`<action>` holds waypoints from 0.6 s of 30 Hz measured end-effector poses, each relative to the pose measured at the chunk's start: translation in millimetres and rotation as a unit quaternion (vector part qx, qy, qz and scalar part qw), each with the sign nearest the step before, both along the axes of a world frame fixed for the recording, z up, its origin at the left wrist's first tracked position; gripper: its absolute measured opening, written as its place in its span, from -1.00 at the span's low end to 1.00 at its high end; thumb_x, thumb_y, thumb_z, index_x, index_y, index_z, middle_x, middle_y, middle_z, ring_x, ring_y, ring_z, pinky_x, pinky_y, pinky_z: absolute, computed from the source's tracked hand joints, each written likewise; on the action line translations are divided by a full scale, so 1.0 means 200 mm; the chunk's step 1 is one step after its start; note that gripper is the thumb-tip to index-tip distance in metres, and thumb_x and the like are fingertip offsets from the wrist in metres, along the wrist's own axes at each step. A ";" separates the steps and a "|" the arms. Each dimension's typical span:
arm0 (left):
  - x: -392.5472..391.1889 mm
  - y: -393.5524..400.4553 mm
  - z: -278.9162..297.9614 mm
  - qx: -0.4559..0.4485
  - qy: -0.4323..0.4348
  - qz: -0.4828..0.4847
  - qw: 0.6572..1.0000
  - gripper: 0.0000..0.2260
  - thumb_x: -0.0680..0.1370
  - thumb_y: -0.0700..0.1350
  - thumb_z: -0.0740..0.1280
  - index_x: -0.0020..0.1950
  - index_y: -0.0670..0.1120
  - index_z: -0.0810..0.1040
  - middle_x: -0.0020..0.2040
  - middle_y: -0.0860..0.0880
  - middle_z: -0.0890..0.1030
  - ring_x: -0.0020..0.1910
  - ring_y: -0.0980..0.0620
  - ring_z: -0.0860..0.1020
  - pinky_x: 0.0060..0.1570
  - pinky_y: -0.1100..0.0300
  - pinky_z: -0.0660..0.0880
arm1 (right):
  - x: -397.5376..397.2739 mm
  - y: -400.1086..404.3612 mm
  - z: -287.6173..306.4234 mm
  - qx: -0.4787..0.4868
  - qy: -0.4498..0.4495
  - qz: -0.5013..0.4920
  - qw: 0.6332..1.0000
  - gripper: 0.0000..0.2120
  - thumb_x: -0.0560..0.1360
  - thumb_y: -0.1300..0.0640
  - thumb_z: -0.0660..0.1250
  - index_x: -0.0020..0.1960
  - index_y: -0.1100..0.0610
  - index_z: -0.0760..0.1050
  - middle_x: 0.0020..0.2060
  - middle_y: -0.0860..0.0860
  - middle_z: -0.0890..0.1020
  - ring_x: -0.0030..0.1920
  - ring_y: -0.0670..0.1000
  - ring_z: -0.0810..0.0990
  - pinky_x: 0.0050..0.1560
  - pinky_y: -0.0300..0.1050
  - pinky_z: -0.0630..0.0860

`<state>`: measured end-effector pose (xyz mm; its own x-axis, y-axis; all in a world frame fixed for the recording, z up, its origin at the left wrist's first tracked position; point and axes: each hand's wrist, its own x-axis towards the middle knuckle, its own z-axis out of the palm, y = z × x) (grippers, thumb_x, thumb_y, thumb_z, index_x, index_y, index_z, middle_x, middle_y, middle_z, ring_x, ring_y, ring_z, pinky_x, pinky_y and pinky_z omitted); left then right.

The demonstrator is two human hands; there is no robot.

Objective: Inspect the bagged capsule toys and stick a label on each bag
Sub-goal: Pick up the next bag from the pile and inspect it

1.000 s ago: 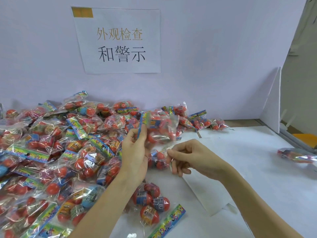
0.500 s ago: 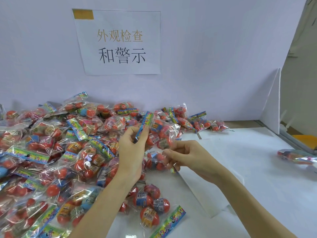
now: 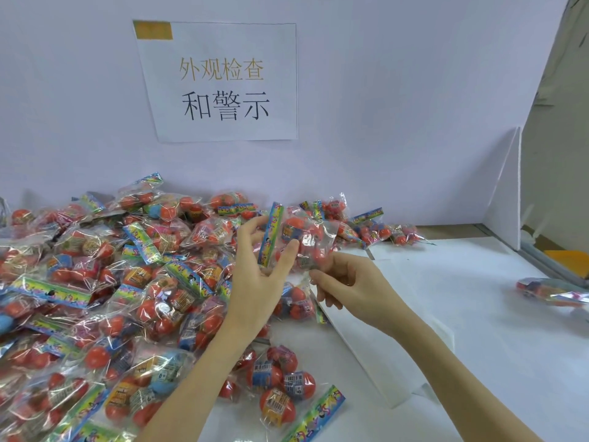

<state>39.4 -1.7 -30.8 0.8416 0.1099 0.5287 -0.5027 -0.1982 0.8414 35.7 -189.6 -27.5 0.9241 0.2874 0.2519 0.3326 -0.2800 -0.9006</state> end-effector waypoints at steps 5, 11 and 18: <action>0.01 0.02 -0.01 0.029 0.018 -0.037 0.999 -0.49 0.53 0.15 0.47 0.44 0.29 0.40 0.36 0.24 0.41 0.35 0.21 0.47 0.11 0.30 0.57 | 0.01 0.02 -0.06 -0.089 -0.153 -0.086 0.980 -0.90 0.61 0.14 0.44 -0.10 0.06 0.63 -0.32 -0.06 0.67 -0.33 -0.05 0.63 -0.26 -0.16 0.57; -0.01 -0.03 0.04 -0.255 0.219 -0.225 0.915 -0.36 0.44 0.37 0.44 0.36 0.04 0.40 0.25 -0.14 0.60 0.13 -0.23 0.67 0.11 -0.10 0.66 | 0.02 0.01 -0.08 -0.217 -0.343 -0.183 0.896 -0.95 0.53 0.23 0.52 -0.02 0.17 0.67 -0.23 -0.04 0.61 -0.31 -0.13 0.34 -0.22 -0.34 0.33; 0.01 0.01 0.03 -0.289 0.253 -0.095 0.919 -0.75 0.60 -0.33 0.38 0.23 -0.13 0.47 0.14 -0.17 0.69 0.04 -0.11 0.71 0.02 -0.05 0.68 | 0.06 -0.04 -0.11 -0.221 -0.205 -0.137 0.944 -0.66 0.66 0.16 0.34 0.42 0.03 0.50 0.15 -0.04 0.58 0.04 -0.10 0.57 0.12 -0.16 0.54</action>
<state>41.6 0.0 -24.9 0.9965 0.0754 -0.0351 0.0016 0.4050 0.9143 47.4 -197.3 -49.1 0.8295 0.2125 0.5165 0.4887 -0.7239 -0.4870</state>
